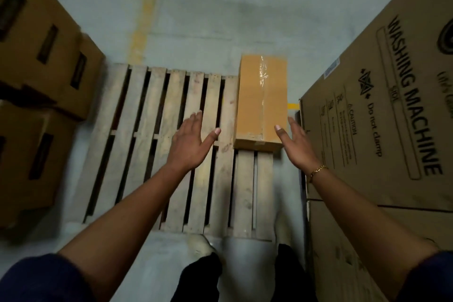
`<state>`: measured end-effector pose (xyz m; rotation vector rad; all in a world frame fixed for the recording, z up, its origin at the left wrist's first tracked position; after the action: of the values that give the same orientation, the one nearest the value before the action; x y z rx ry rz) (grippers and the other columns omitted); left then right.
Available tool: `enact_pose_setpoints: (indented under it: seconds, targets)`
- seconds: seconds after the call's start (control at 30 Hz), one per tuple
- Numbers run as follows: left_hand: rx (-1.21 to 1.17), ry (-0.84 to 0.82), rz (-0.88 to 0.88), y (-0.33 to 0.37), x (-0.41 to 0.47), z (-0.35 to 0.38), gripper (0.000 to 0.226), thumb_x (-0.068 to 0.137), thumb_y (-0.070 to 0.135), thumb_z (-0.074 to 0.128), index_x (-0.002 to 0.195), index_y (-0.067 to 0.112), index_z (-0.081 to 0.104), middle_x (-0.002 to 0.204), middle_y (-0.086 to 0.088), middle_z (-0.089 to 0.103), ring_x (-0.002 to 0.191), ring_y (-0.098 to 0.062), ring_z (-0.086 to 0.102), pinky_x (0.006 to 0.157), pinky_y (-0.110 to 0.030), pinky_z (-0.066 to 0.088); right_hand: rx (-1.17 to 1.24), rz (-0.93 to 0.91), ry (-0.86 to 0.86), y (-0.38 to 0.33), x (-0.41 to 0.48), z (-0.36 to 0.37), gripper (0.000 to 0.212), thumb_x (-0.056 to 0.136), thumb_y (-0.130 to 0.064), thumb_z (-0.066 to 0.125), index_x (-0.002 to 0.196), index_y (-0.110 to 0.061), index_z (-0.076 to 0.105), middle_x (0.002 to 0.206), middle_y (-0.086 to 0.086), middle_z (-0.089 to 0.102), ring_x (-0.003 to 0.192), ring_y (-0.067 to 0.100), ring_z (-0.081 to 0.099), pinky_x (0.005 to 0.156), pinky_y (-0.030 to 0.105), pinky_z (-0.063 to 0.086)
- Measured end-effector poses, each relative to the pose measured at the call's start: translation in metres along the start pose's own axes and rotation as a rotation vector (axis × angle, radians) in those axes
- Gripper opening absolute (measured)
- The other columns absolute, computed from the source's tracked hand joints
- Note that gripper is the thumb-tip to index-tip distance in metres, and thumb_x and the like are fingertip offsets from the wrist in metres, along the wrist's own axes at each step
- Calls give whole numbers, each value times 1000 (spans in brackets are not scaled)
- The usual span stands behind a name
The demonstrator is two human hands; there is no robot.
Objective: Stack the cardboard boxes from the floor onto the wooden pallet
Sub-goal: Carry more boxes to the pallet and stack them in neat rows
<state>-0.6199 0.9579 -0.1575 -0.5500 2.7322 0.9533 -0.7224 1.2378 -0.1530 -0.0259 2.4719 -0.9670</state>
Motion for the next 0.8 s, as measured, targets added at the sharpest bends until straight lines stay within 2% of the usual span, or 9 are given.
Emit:
enact_pose_setpoints:
  seconds: [0.1,0.3,0.4,0.6,0.7,0.8]
  targets:
    - [-9,22,-4,2,-37,-33,99,91,86,18,166,22,13,172,-4,17,159,-23,14,127,-53,19,-19,-9,-32,-24,-39,-11,79,99,-69,37,164,-30,16,171,-6,16,157,17,16,122,40,18]
    - [-33,75,-11,17,-106,-73,88,98,76,28,166,24,10,173,-2,14,159,-21,12,128,-49,14,-62,-61,-72,-50,-101,-29,78,99,-72,34,164,-32,17,171,-7,17,157,19,17,123,46,18]
    - [-33,124,-21,18,-138,-81,86,99,76,29,166,25,11,173,-1,15,159,-21,12,127,-51,16,-47,-106,-98,-59,-123,-31,76,100,-69,35,164,-31,17,171,-6,17,157,19,17,122,43,18]
    - [-136,217,-181,10,-212,-95,89,96,79,28,165,25,17,172,-1,18,158,-19,14,126,-46,13,-14,-227,-201,-85,-153,-11,77,99,-67,39,163,-28,24,169,-2,24,155,19,24,122,39,21]
    - [-180,257,-235,-12,-249,-110,103,86,90,20,165,25,20,172,-1,20,158,-19,17,127,-46,16,-48,-291,-262,-113,-168,10,78,98,-67,39,162,-25,25,169,-1,25,154,20,25,122,37,21]
    - [-218,304,-319,-46,-284,-135,104,85,93,19,165,27,20,172,0,20,158,-19,17,127,-47,17,-71,-362,-339,-151,-186,40,90,91,-80,38,162,-25,28,168,0,28,153,20,28,125,41,23]
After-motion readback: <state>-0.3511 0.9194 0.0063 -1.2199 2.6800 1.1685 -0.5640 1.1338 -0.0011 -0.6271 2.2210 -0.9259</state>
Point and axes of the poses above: each hand's wrist, its own x-axis towards the middle knuckle, its own z-axis out of the palm, y = z × x, the point moved 3 cm from there along x, towards the middle knuckle
